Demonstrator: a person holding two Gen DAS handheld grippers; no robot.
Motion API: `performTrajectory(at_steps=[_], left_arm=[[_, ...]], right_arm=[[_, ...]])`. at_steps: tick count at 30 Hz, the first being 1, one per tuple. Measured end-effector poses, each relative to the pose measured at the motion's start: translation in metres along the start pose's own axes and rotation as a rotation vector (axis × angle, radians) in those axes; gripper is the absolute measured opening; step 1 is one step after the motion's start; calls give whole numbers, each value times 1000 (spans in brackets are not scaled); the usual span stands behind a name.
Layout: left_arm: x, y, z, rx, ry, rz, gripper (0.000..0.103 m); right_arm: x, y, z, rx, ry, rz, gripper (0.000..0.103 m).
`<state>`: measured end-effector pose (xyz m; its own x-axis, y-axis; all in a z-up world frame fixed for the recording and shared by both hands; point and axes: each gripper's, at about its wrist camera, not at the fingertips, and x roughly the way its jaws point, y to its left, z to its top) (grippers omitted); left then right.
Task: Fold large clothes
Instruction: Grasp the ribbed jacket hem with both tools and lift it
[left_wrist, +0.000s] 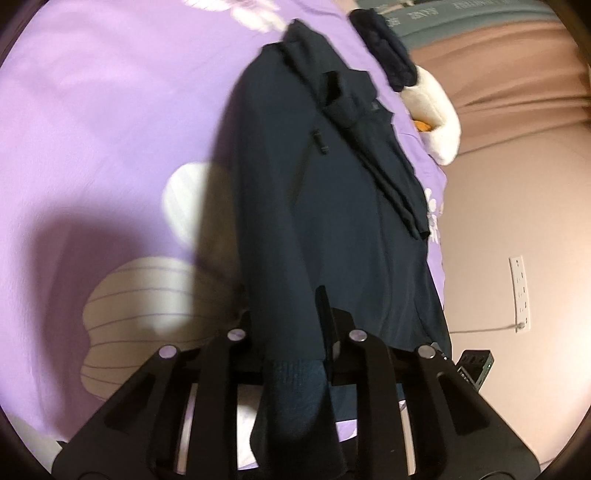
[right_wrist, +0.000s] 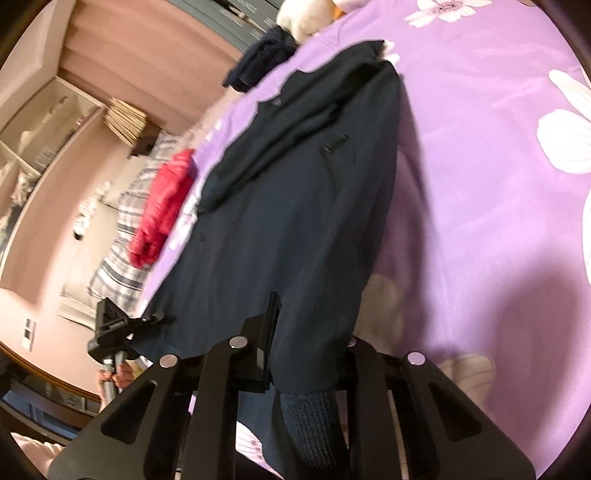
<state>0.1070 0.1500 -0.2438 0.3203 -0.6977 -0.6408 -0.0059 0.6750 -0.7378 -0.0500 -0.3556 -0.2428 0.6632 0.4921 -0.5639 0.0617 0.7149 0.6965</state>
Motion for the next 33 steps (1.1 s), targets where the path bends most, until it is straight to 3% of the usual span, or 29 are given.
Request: performTrajectory(at_steps=[7, 15, 19, 33], left_arm=[[-9, -42, 7, 114, -26, -30, 20], [-24, -75, 12, 177, -88, -94, 19], [-36, -87, 6, 232, -118, -132, 13], [-86, -117, -17, 342, -133, -218, 12]], right_arm=[[-4, 24, 17, -50, -51, 78, 16], [-14, 53, 36, -115, -120, 169, 16], [-23, 61, 34, -146, -139, 188, 14], [-68, 73, 30, -177, -169, 271, 12]])
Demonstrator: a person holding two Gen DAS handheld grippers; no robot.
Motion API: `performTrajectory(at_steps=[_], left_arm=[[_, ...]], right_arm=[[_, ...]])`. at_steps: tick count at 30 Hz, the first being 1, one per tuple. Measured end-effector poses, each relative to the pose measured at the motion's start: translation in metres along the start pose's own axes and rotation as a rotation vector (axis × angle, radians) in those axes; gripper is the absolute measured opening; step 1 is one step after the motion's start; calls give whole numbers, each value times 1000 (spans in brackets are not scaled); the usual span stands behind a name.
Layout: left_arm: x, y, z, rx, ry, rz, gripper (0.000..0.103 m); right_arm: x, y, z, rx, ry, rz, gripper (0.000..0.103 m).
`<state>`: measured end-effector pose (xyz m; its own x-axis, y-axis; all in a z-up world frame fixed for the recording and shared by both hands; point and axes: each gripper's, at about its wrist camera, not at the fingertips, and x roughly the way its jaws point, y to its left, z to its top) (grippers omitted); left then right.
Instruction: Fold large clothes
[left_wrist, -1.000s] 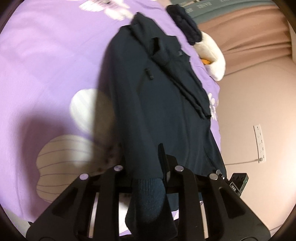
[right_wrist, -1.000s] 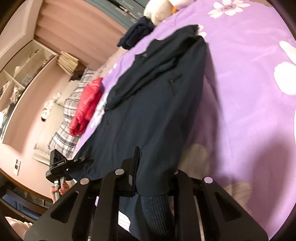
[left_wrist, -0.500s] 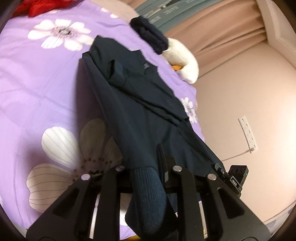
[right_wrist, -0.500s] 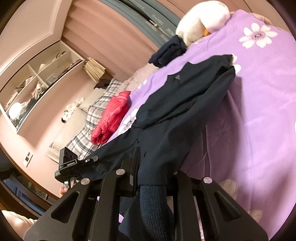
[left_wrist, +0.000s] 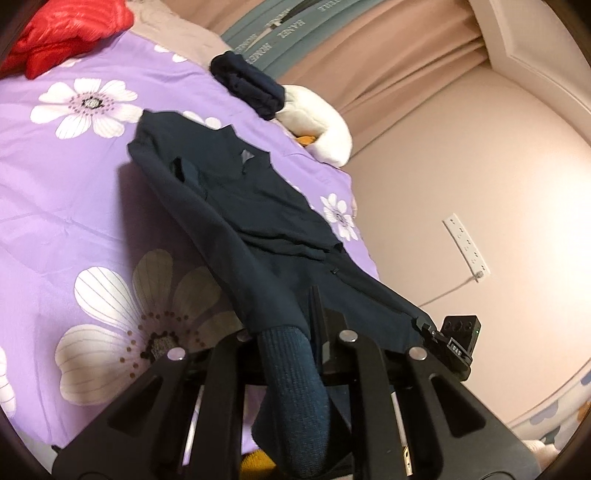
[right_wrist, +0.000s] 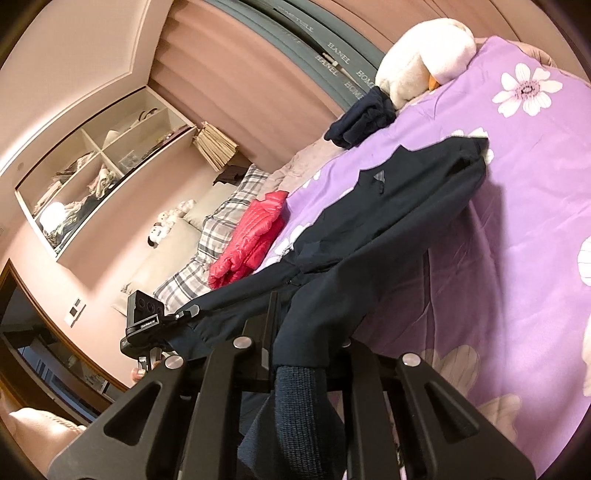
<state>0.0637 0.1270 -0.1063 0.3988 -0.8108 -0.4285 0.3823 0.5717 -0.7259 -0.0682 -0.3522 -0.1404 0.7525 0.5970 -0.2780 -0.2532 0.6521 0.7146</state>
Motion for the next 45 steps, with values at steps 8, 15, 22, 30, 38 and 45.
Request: performTrajectory(at_steps=[8, 15, 22, 30, 38, 45], left_arm=[[-45, -41, -16, 63, -22, -26, 12], [-70, -68, -19, 116, -43, -45, 12], [-51, -50, 17, 70, -76, -8, 12], [0, -11, 95, 17, -132, 100, 13], [59, 23, 143, -4, -94, 224, 13], [106, 69, 154, -83, -27, 279, 13]], right_arm=[[-49, 42, -2, -112, -3, 40, 12], [-68, 81, -4, -223, 0, 98, 12], [-49, 56, 33, -135, -69, 71, 12], [2, -16, 88, 83, -150, 30, 12], [48, -72, 131, 169, -148, -110, 12], [79, -116, 135, 231, -101, -188, 12]])
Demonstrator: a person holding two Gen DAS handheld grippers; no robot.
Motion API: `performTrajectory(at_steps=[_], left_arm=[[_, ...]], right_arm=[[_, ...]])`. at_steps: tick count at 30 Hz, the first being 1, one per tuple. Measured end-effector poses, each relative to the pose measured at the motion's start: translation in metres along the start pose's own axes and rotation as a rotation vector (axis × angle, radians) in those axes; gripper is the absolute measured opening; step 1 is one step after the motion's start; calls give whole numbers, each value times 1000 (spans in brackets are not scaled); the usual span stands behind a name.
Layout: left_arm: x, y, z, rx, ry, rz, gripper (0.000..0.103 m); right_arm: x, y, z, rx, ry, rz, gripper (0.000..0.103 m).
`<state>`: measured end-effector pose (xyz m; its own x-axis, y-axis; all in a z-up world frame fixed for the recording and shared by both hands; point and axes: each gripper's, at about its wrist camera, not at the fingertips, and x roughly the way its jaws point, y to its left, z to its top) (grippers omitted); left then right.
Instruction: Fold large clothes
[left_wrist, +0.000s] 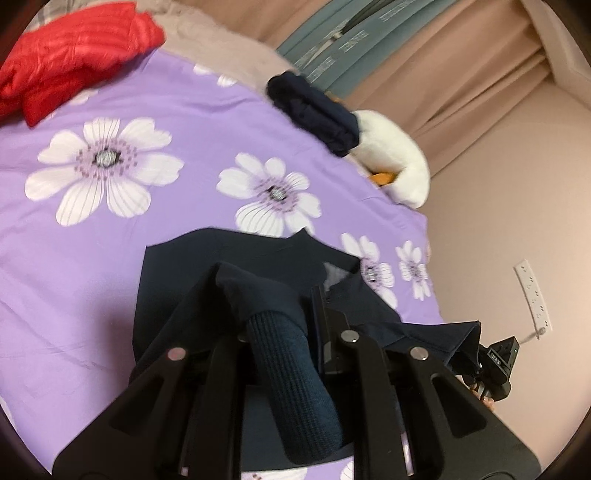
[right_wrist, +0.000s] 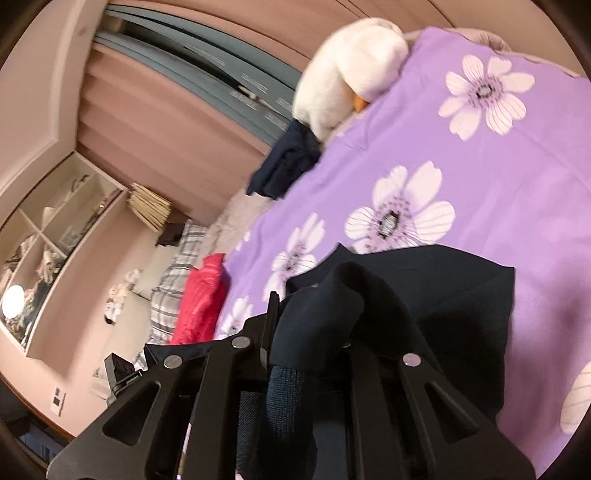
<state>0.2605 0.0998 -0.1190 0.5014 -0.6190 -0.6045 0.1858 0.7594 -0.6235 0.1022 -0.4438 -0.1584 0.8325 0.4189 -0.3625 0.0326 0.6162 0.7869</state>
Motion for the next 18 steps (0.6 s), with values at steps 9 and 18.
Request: performTrajectory(at_steps=[9, 18], left_arm=[[64, 33, 6, -65, 84, 69, 15], [126, 53, 37, -123, 159, 165, 16]], right_arm=[[37, -44, -2, 65, 57, -65, 12], [73, -71, 14, 153, 78, -116, 13]])
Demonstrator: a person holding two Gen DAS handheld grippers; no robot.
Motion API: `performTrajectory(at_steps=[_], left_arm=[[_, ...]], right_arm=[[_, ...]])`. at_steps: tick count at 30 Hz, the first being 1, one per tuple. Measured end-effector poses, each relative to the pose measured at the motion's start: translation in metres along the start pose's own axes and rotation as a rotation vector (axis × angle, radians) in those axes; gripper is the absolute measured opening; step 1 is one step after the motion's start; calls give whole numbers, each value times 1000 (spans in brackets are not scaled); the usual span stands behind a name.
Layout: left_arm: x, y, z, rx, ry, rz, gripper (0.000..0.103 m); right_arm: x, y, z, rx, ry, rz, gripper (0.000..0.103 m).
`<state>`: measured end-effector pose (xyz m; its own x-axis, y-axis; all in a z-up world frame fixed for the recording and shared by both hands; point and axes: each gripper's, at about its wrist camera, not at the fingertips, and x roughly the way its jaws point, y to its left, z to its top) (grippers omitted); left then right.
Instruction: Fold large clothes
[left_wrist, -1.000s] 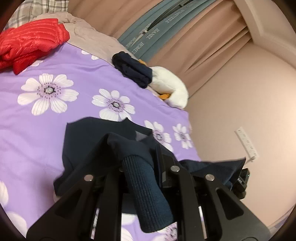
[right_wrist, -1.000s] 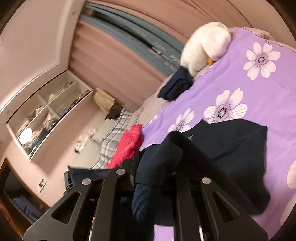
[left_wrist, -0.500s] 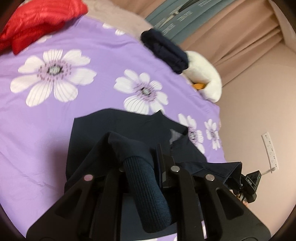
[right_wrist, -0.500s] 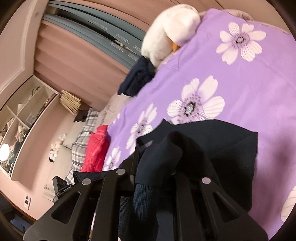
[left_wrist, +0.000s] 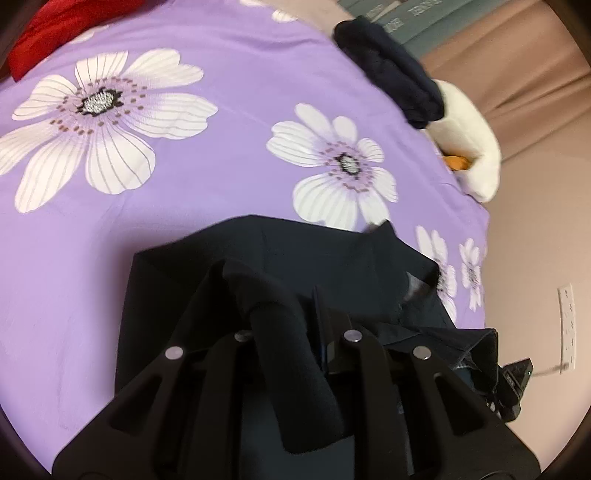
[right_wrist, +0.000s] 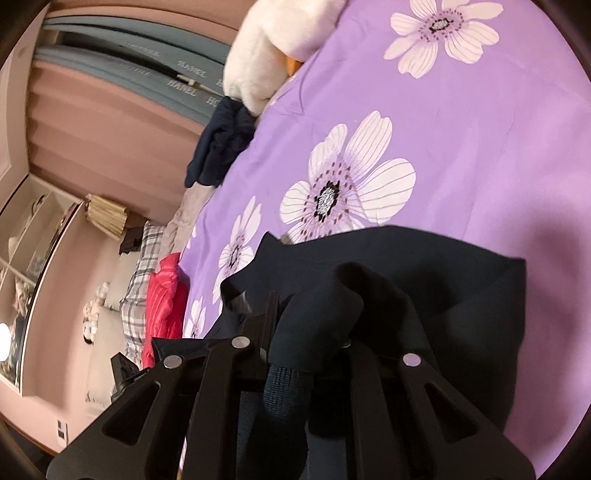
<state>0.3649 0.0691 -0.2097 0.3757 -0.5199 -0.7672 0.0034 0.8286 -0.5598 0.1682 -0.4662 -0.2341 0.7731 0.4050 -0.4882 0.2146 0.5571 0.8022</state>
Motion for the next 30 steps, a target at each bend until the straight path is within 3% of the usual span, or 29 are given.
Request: performTrajectory(at_steps=[11, 16, 18, 19, 20, 21, 22, 23, 26, 30], left_arm=[[43, -11, 38, -10, 54, 106, 18], [61, -7, 45, -51, 99, 161, 20], [61, -9, 46, -55, 97, 145, 32], [60, -9, 47, -64, 93, 104, 48], [56, -10, 47, -72, 83, 78, 64], [52, -12, 49, -78, 59, 65, 72], [48, -14, 50, -78, 41, 70, 83], [43, -16, 52, -76, 9, 77, 88], [26, -19, 62, -82, -63, 79, 91], [-2, -11, 70, -103, -160, 106, 92]], right_arm=[[29, -6, 28, 70, 2, -62, 13], [40, -14, 31, 119, 29, -100, 17], [40, -18, 32, 144, 31, -96, 26], [38, -19, 33, 159, 27, -90, 31], [36, -20, 34, 175, 19, -82, 46], [32, -20, 36, 191, 8, -69, 60], [25, -21, 39, 220, -13, -46, 65], [18, -21, 41, 244, -37, -32, 71], [-6, -19, 52, 260, -110, -8, 73], [-37, 1, 66, 140, -221, -75, 74]])
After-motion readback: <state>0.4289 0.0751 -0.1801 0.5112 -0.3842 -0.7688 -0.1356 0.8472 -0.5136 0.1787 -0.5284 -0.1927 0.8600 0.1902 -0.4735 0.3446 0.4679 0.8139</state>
